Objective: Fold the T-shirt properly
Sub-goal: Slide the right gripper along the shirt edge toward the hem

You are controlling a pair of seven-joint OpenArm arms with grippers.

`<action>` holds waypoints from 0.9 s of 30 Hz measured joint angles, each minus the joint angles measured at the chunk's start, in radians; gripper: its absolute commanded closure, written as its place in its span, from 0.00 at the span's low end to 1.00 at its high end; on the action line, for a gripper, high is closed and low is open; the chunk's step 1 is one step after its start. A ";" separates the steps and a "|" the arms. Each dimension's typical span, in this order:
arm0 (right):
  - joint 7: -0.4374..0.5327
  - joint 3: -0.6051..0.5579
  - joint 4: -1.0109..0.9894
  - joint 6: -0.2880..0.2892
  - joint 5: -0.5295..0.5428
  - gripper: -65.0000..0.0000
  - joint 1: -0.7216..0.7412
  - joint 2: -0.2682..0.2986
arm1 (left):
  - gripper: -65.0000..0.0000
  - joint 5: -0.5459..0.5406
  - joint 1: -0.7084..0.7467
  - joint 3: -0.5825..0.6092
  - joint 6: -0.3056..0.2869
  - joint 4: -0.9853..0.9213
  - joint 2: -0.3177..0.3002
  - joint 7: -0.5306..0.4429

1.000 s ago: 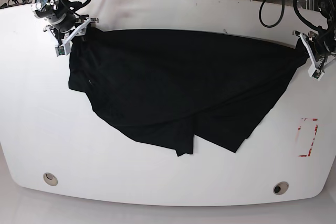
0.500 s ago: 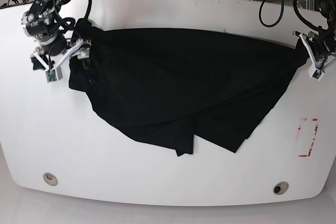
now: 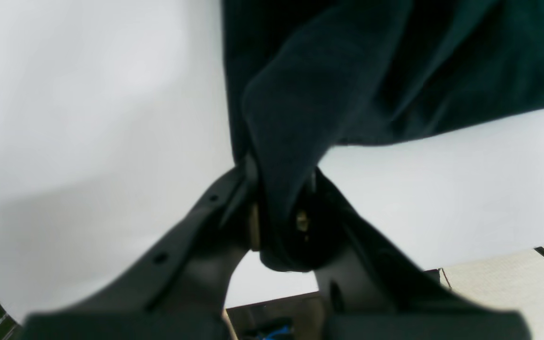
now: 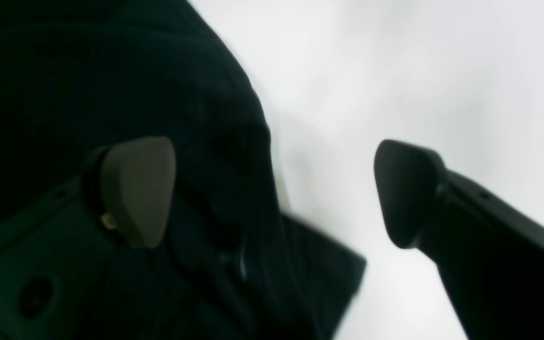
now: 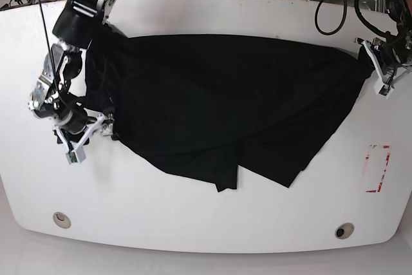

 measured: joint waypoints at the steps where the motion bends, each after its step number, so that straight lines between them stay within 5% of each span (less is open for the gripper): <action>1: 0.019 -0.012 -0.033 -0.004 -0.003 0.09 0.017 0.006 | 1.00 -0.001 -0.001 0.000 0.000 0.000 0.000 0.000; 8: 0.172 -0.156 -0.289 -0.001 0.003 0.10 0.111 0.050 | 1.00 0.003 -0.024 0.000 0.000 0.001 0.001 0.000; 17: 0.267 -0.163 -0.447 -0.003 0.007 0.11 0.129 0.064 | 1.00 0.003 -0.027 -0.004 0.000 0.000 0.000 0.001; 27: 0.278 -0.163 -0.446 -0.002 0.013 0.12 0.126 -0.008 | 1.00 0.000 -0.047 -0.004 0.000 0.000 0.002 -0.003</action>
